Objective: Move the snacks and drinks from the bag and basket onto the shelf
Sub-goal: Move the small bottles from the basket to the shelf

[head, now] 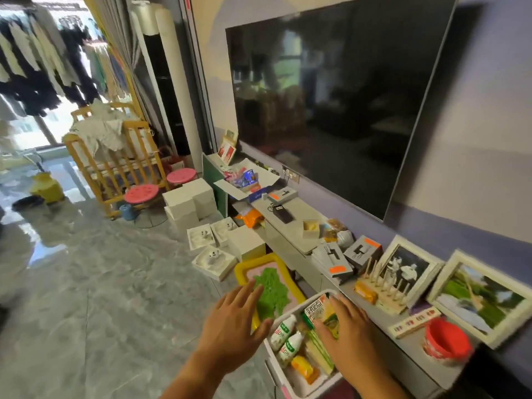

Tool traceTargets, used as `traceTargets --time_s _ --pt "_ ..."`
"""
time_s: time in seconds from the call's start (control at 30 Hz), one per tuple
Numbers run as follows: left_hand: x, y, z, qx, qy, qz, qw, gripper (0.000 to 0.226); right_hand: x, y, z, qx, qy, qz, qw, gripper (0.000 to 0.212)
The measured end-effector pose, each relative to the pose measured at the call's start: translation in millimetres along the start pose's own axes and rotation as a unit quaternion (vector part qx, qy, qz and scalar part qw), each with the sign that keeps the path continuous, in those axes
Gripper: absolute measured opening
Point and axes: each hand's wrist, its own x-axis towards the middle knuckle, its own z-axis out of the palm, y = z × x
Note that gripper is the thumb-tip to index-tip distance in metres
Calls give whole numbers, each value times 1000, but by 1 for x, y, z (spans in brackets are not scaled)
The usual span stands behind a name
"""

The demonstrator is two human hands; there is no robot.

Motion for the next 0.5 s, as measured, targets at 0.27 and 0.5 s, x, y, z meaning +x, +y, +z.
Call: traceTargets --time_s 0.27,0.5 --pt "150 -28 48 -13 -77 126 989 85 53 19 19 -1 29 152 988 92" --pt "247 -56 107 -9 -151 238 959 85 78 3 71 -28 51 302 951 72"
